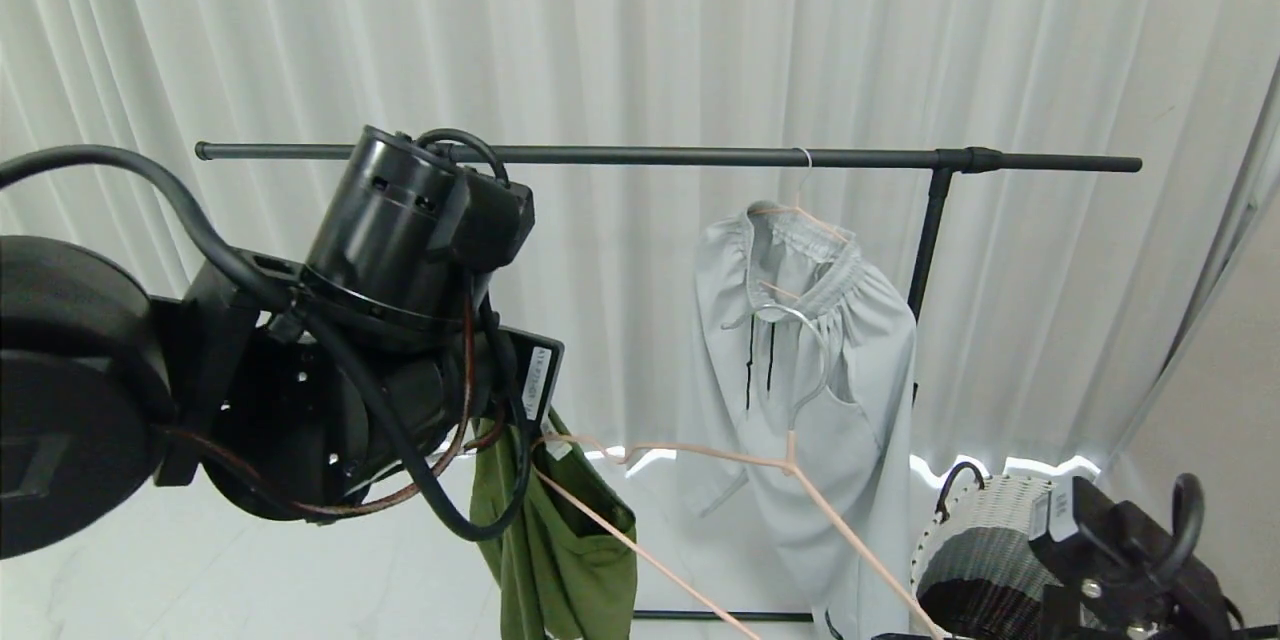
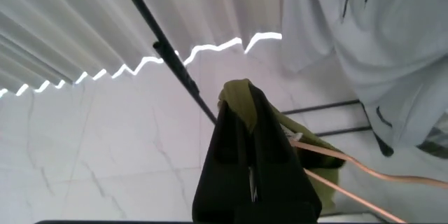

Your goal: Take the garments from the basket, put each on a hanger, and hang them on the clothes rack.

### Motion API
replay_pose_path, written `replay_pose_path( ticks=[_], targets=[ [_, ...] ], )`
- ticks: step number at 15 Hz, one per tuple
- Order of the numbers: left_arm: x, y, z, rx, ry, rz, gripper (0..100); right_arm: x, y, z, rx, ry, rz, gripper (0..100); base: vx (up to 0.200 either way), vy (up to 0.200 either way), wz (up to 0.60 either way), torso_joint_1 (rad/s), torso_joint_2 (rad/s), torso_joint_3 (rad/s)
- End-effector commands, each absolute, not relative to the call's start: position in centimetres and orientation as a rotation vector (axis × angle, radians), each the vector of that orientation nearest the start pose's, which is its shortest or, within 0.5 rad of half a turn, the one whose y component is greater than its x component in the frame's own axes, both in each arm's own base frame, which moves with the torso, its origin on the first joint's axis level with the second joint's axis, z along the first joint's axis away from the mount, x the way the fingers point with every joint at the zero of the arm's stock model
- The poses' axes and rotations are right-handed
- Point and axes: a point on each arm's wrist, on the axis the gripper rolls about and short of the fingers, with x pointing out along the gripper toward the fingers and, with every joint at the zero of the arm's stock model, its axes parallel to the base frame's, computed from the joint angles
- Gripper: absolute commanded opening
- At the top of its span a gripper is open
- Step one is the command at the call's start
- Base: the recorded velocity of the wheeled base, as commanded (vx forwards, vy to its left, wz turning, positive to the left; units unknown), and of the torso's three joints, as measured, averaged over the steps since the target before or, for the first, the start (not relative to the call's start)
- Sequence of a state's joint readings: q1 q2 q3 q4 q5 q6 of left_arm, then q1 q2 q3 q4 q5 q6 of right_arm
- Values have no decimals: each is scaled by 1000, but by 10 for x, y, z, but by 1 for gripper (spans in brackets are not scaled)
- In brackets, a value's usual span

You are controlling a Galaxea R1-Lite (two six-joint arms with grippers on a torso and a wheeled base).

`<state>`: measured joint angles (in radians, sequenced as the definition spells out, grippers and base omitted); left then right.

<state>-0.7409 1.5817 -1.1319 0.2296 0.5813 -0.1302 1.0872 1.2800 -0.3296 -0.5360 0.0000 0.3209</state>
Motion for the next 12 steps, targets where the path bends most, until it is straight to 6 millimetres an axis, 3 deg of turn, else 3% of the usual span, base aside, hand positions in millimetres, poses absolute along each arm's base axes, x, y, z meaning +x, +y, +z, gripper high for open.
replay_pose_path(
  ticks=[1, 4, 8, 12],
  targets=[
    [203, -173, 223, 305, 562, -128, 0, 73, 141, 158, 97, 487, 1024, 0, 0, 0, 0, 0, 0, 0],
    [187, -172, 225, 287, 582, -267, 0, 72, 139, 164, 123, 472, 1063, 0, 0, 0, 0, 0, 0, 0],
    [183, -172, 230, 273, 565, -291, 0, 69, 136, 165, 135, 477, 1102, 0, 0, 0, 0, 0, 0, 0],
    [165, -169, 238, 266, 546, -382, 0, 68, 137, 161, 135, 517, 1147, 0, 0, 0, 0, 0, 0, 0]
  ],
)
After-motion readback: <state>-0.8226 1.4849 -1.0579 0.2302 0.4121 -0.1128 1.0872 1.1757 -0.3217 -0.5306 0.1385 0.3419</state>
